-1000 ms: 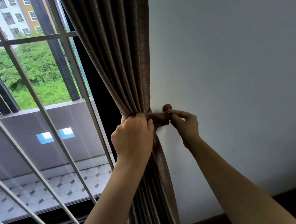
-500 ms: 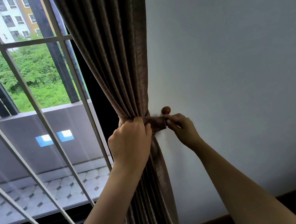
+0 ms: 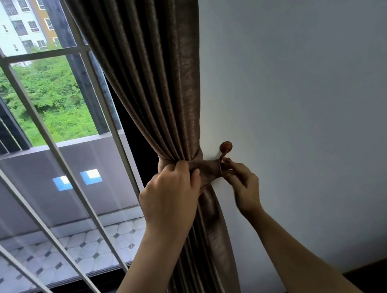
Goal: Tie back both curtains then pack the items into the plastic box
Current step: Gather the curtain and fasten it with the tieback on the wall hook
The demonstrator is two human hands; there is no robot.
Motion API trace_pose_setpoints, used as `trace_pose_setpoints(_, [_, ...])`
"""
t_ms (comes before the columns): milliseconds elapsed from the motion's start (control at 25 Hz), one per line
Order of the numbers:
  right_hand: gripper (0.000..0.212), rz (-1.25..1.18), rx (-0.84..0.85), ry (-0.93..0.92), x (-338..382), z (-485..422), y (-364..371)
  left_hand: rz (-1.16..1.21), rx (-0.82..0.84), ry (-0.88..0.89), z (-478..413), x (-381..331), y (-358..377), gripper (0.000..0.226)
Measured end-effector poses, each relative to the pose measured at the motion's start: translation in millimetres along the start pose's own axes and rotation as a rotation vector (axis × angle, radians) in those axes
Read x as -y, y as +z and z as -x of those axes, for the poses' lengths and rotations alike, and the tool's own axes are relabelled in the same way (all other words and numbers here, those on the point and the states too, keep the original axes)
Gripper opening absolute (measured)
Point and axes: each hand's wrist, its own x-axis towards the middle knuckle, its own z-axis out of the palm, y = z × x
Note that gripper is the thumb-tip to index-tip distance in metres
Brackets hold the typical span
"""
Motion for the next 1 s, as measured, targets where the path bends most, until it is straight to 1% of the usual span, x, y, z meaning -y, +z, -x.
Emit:
trace_pose_setpoints(40, [0.029,-0.093,0.023,0.046,-1.0,-0.4,-5.1,0.007,-0.004,0.005,0.0,1.7,1.2,0.032])
trace_pose_setpoints(80, [0.026,-0.131,0.038,0.088,-2.2,-1.6,-9.2,0.016,-0.009,0.009,0.2,3.2,2.0,0.032])
trace_pose_setpoints(160, [0.023,-0.006,0.035,0.105,-4.0,-5.7,-13.0,0.035,-0.016,0.014,1.5,5.2,3.6,0.030])
trace_pose_setpoints(240, [0.026,0.100,0.044,0.078,-3.1,-10.9,-13.3,0.052,-0.020,0.019,3.8,4.9,4.5,0.027])
trace_pose_setpoints(360, [0.021,0.212,0.053,-0.021,-1.5,-19.7,-9.6,0.048,-0.033,0.022,5.9,2.9,5.6,0.026])
trace_pose_setpoints(480, [0.015,0.312,-0.039,-0.111,-6.7,-22.1,0.5,0.022,-0.043,0.034,4.6,1.2,7.5,0.026])
trace_pose_setpoints(680, [0.009,0.331,-0.220,-0.085,-15.1,-18.2,12.0,0.015,-0.044,0.076,4.4,2.5,12.1,0.025])
trace_pose_setpoints(840, [0.007,0.395,-0.247,-0.124,-15.8,-22.4,12.0,0.032,-0.055,0.095,4.1,3.8,15.8,0.023])
trace_pose_setpoints(1000, [0.007,0.443,-0.213,-0.113,-11.1,-27.7,9.8,0.070,-0.073,0.108,6.5,2.0,17.6,0.023])
